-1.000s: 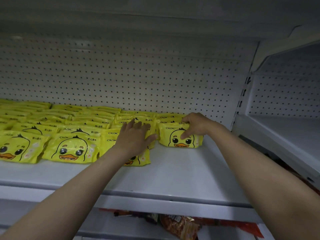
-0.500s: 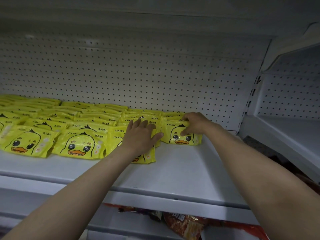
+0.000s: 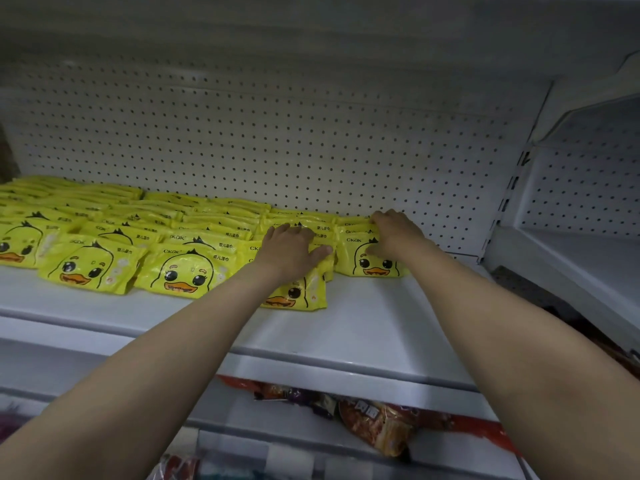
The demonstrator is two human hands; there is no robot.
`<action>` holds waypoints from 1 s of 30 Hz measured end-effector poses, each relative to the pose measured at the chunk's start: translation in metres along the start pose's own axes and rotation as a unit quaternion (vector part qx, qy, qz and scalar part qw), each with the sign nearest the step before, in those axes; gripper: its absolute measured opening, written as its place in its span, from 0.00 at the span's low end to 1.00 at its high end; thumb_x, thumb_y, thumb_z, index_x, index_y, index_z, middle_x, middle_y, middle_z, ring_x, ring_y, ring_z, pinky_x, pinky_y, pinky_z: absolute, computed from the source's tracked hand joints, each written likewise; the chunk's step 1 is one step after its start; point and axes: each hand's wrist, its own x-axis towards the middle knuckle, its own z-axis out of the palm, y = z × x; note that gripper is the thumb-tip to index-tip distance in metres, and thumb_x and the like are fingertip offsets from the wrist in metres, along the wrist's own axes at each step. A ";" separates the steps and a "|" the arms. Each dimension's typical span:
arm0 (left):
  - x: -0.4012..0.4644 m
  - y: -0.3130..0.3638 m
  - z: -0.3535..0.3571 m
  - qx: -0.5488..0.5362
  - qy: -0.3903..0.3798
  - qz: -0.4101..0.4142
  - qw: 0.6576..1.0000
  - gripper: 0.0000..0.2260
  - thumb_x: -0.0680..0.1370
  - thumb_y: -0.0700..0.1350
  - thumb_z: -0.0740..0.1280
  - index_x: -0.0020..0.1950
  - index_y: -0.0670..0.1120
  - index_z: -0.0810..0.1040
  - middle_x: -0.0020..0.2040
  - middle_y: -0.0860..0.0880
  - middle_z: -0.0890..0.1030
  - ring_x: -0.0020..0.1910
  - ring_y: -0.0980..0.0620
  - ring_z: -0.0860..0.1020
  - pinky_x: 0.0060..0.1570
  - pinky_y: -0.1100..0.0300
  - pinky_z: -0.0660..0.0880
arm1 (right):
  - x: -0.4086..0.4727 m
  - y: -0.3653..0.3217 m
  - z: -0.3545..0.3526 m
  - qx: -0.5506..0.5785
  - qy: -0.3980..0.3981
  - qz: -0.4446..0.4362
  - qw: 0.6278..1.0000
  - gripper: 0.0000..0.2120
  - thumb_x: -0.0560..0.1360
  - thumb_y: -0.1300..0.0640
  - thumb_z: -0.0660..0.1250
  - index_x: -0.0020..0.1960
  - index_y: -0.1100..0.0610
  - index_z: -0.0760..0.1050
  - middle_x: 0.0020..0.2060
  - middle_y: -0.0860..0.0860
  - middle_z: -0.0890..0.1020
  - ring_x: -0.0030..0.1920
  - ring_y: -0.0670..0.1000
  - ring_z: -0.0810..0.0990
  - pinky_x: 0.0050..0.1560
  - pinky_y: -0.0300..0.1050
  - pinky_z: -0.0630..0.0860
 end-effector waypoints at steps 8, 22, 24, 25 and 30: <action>-0.035 -0.071 -0.070 -0.071 0.056 -0.054 0.994 0.27 0.76 0.59 0.67 0.69 0.45 0.71 0.62 0.42 0.78 0.62 0.42 0.74 0.56 0.50 0.74 | -0.013 -0.111 -0.052 0.023 0.020 -0.083 0.996 0.28 0.73 0.47 0.71 0.70 0.50 0.69 0.67 0.54 0.71 0.67 0.56 0.69 0.61 0.50 0.72; -0.238 -0.279 -0.180 -0.019 0.203 -0.121 0.971 0.23 0.75 0.56 0.70 0.66 0.48 0.74 0.62 0.44 0.79 0.61 0.42 0.75 0.57 0.49 0.73 | -0.119 -0.388 -0.064 0.206 0.116 -0.260 0.936 0.24 0.74 0.41 0.69 0.67 0.47 0.74 0.67 0.50 0.76 0.69 0.53 0.71 0.68 0.52 0.68; -0.273 -0.308 -0.189 -0.005 0.214 -0.121 0.969 0.22 0.75 0.56 0.69 0.65 0.47 0.75 0.62 0.44 0.79 0.61 0.41 0.75 0.58 0.49 0.73 | -0.135 -0.426 -0.056 0.214 0.118 -0.290 0.926 0.24 0.74 0.40 0.68 0.67 0.47 0.73 0.67 0.50 0.76 0.68 0.53 0.71 0.67 0.52 0.69; -0.290 -0.321 -0.192 0.004 0.217 -0.124 0.968 0.22 0.75 0.56 0.68 0.66 0.47 0.75 0.62 0.44 0.79 0.61 0.41 0.75 0.59 0.48 0.73 | -0.143 -0.444 -0.052 0.216 0.118 -0.305 0.920 0.24 0.74 0.40 0.68 0.67 0.47 0.73 0.67 0.49 0.76 0.69 0.53 0.70 0.67 0.52 0.69; -0.363 -0.382 -0.210 0.039 0.233 -0.160 0.958 0.22 0.76 0.56 0.67 0.67 0.48 0.74 0.63 0.45 0.78 0.62 0.43 0.74 0.59 0.49 0.71 | -0.168 -0.528 -0.035 0.223 0.096 -0.351 0.904 0.25 0.74 0.39 0.67 0.68 0.45 0.71 0.68 0.49 0.74 0.69 0.53 0.69 0.67 0.54 0.69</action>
